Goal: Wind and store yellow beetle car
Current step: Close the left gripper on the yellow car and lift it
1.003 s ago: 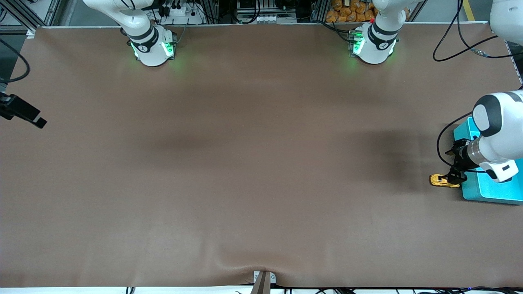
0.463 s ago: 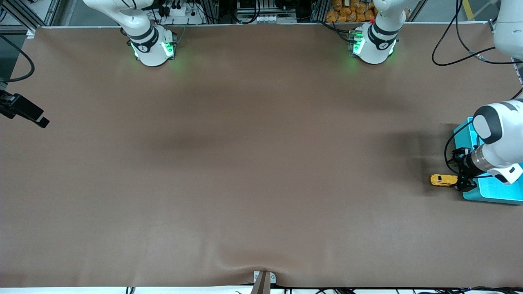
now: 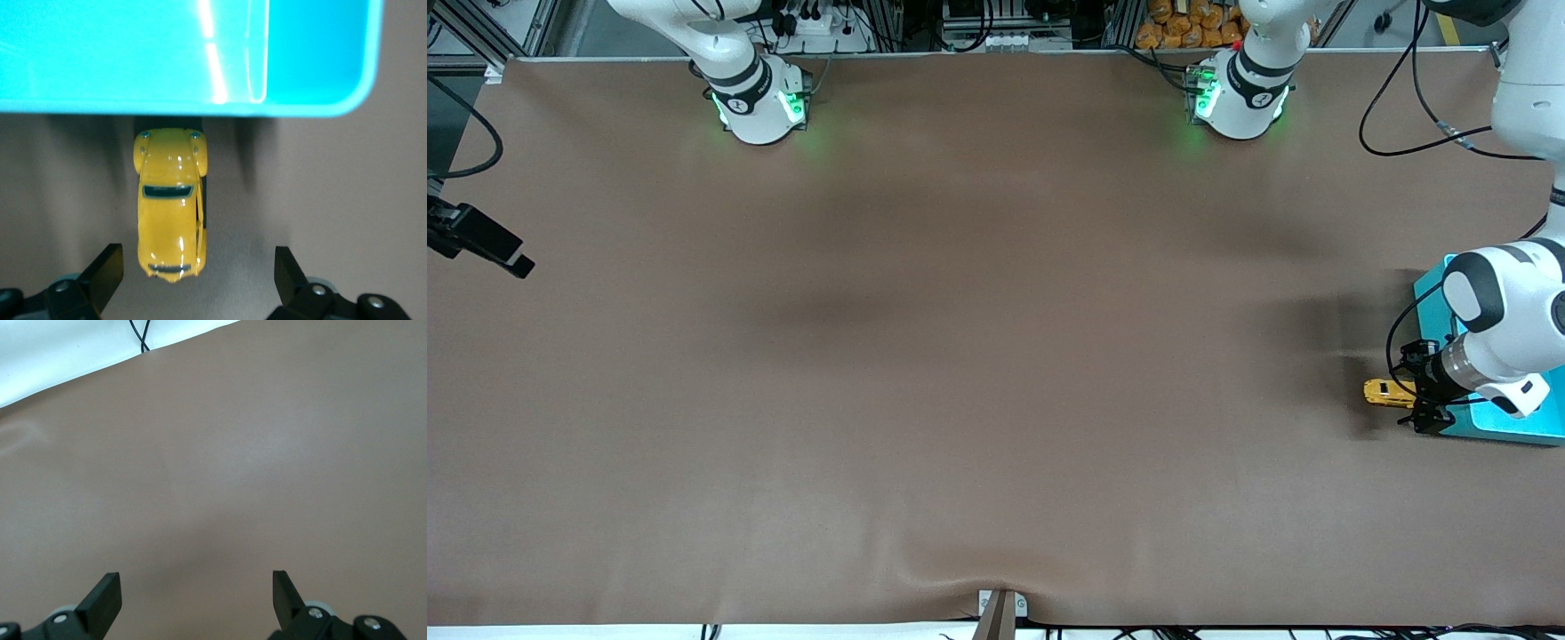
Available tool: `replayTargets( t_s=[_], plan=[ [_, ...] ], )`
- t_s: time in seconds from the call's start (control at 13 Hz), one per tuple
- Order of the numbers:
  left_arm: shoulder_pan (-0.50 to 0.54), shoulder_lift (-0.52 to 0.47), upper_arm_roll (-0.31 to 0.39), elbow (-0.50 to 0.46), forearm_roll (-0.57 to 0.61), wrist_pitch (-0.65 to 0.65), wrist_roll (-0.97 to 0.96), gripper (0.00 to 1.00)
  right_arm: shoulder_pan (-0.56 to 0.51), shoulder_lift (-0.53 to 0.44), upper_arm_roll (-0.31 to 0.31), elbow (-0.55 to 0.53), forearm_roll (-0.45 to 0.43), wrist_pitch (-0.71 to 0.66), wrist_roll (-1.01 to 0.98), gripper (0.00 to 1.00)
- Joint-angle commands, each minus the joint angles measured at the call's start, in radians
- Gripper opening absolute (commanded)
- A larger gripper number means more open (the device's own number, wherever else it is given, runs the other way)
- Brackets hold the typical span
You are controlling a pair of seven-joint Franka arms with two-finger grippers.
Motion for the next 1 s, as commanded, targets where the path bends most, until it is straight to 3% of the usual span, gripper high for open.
replayTargets(
  t_s=[0.0, 0.31, 0.46, 0.54, 0.69, 0.93],
  plan=[
    [0.026, 0.035, -0.001, 0.014, 0.029, 0.037, -0.024, 1.0, -0.02, -0.014, 0.019, -0.005, -0.011, -0.008, 0.017, 1.0],
    [0.043, 0.049, -0.001, 0.007, 0.035, 0.071, -0.025, 1.0, -0.023, -0.013, 0.017, -0.005, -0.011, -0.01, 0.019, 1.0],
    [0.043, 0.051, -0.001, 0.007, 0.035, 0.074, -0.027, 0.37, -0.021, -0.013, 0.017, -0.005, -0.011, -0.01, 0.019, 1.0],
    [0.043, 0.051, -0.001, 0.007, 0.035, 0.074, -0.027, 0.22, -0.023, -0.013, 0.017, -0.005, -0.009, -0.01, 0.019, 1.0],
    [0.034, 0.049, -0.001, 0.007, 0.035, 0.073, -0.032, 0.0, -0.025, -0.004, 0.017, -0.005, -0.009, -0.01, 0.019, 1.0],
    [-0.001, 0.004, -0.003, -0.001, 0.038, 0.036, -0.03, 0.0, -0.023, -0.004, 0.017, -0.005, -0.011, -0.01, 0.017, 1.0]
  ],
)
